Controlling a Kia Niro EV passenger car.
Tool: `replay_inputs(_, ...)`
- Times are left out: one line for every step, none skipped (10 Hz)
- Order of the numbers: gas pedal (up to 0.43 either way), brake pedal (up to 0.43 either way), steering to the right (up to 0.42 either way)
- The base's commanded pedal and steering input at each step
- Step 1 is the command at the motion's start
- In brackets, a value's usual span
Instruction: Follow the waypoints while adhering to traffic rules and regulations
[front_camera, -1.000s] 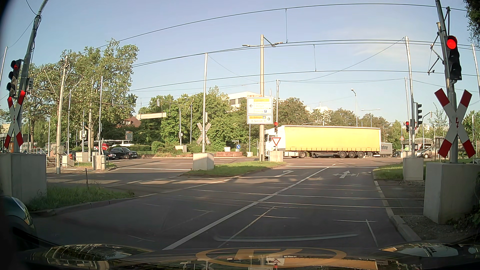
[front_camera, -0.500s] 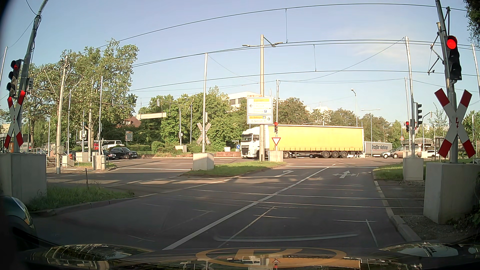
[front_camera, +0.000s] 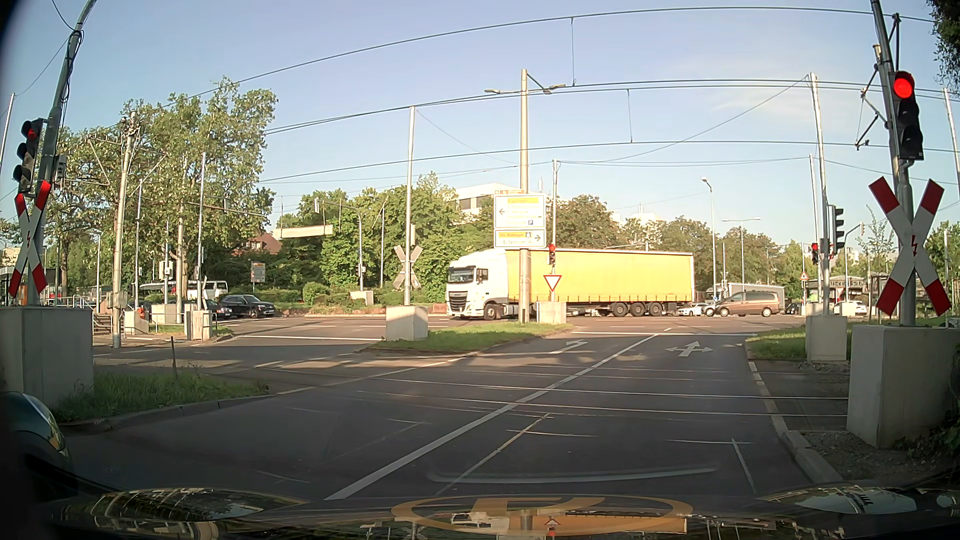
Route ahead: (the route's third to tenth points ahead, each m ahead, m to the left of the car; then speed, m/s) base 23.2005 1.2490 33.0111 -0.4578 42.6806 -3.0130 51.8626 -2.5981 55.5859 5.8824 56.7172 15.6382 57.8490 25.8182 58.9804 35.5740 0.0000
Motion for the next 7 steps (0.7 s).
replay_inputs(0.000,0.280,0.249)
replay_inputs(0.000,0.280,0.249)
replay_inputs(0.000,0.280,0.249)
replay_inputs(0.000,0.280,0.249)
replay_inputs(0.000,0.287,0.248)
replay_inputs(0.000,0.280,0.248)
replay_inputs(0.000,0.280,0.248)
